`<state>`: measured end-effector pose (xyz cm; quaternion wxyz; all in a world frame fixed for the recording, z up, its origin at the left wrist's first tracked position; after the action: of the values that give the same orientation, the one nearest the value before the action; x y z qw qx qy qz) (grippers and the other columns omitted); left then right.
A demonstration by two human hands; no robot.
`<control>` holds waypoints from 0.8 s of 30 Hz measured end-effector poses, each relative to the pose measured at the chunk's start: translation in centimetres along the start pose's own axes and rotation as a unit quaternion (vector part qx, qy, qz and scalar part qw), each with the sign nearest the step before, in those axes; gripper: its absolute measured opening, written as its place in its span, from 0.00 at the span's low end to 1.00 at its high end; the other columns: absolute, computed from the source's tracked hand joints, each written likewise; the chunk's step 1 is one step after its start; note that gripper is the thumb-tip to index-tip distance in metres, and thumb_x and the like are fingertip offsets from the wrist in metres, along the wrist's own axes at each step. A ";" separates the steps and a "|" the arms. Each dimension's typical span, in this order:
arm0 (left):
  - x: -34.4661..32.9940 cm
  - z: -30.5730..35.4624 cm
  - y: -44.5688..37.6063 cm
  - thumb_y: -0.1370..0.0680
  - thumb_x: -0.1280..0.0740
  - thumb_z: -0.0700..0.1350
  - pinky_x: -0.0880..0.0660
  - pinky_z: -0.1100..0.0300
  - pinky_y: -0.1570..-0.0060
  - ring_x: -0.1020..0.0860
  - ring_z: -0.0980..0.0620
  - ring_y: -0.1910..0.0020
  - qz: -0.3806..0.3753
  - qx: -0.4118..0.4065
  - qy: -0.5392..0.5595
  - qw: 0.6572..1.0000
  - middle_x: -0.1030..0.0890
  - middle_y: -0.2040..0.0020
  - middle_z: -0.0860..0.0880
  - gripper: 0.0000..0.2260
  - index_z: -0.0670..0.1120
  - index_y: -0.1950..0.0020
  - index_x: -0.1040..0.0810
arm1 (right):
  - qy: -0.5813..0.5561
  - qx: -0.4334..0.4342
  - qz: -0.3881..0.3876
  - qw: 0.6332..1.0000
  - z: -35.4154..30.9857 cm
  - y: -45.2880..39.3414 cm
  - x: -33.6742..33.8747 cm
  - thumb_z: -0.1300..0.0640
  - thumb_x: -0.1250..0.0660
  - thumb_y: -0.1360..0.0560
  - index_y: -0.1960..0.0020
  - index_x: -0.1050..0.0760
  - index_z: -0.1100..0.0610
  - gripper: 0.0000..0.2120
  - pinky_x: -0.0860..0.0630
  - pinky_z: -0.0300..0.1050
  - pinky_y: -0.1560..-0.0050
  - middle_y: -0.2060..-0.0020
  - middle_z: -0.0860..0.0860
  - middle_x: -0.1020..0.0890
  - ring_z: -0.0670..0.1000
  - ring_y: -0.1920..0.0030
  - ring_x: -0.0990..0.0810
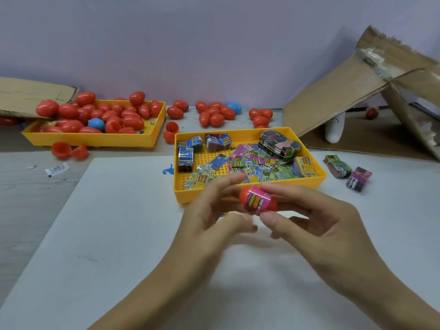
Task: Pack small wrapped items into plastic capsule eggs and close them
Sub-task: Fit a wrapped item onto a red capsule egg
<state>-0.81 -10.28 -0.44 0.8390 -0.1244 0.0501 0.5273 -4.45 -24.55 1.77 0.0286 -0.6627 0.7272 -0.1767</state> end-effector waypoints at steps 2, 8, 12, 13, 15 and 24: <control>0.1 -0.2 -0.1 0.31 0.29 0.51 0.20 0.56 0.57 0.18 0.49 0.56 0.007 0.023 0.017 1.000 0.17 0.54 0.46 0.16 0.48 0.45 0.17 | 0.021 0.016 -0.007 1.000 -0.2 0.0 -0.1 0.58 0.25 0.29 0.42 0.18 0.43 0.18 0.18 0.47 0.58 0.47 0.48 0.15 0.53 0.47 0.17; 1.3 1.0 -0.2 0.30 0.24 0.46 0.18 0.56 0.54 0.15 0.46 0.54 0.054 -0.044 -0.029 0.997 0.14 0.52 0.46 0.12 0.51 0.46 0.16 | -0.105 -0.041 -0.021 0.993 0.0 -0.4 -0.5 0.51 0.27 0.29 0.37 0.20 0.43 0.20 0.17 0.46 0.58 0.42 0.47 0.16 0.51 0.42 0.17; 1.0 1.7 -0.1 0.29 0.24 0.42 0.20 0.59 0.52 0.17 0.48 0.47 0.034 -0.095 -0.077 0.992 0.16 0.47 0.49 0.15 0.54 0.45 0.16 | -0.147 -0.100 -0.021 0.984 0.6 -0.4 -0.8 0.51 0.27 0.30 0.44 0.16 0.52 0.15 0.18 0.47 0.65 0.52 0.53 0.13 0.56 0.52 0.14; 0.9 2.0 0.1 0.29 0.25 0.41 0.20 0.61 0.53 0.17 0.48 0.45 0.034 -0.112 -0.096 0.988 0.18 0.43 0.50 0.17 0.55 0.43 0.17 | -0.130 -0.093 -0.014 0.987 0.5 -0.3 -0.9 0.53 0.28 0.30 0.45 0.16 0.53 0.14 0.18 0.47 0.65 0.53 0.54 0.13 0.56 0.53 0.13; 0.7 2.0 0.2 0.29 0.26 0.45 0.20 0.63 0.53 0.18 0.49 0.44 0.049 -0.139 -0.131 0.980 0.23 0.36 0.54 0.21 0.59 0.38 0.20 | 0.007 0.009 0.027 1.000 -1.5 -0.4 -0.1 0.56 0.25 0.29 0.44 0.17 0.54 0.14 0.17 0.44 0.60 0.52 0.49 0.13 0.50 0.52 0.14; 0.5 0.5 0.0 0.36 0.25 0.44 0.20 0.65 0.62 0.16 0.50 0.57 0.059 -0.126 -0.142 0.980 0.19 0.44 0.51 0.25 0.64 0.42 0.21 | 0.497 0.395 0.301 0.712 -13.8 -3.3 10.8 0.61 0.27 0.24 0.44 0.18 0.62 0.09 0.25 0.41 0.44 0.46 0.53 0.17 0.53 0.49 0.18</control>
<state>-0.60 -9.76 -0.09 0.7824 -0.1502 -0.1292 0.5904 -6.37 -32.23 17.73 -0.0261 -0.1542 0.6616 -0.7333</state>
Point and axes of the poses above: each hand's wrist, its own y-axis away from the middle knuckle, its own x-axis out of the back of the hand, z = x × y, the point moved 8 cm from there along -y, towards the middle knuckle
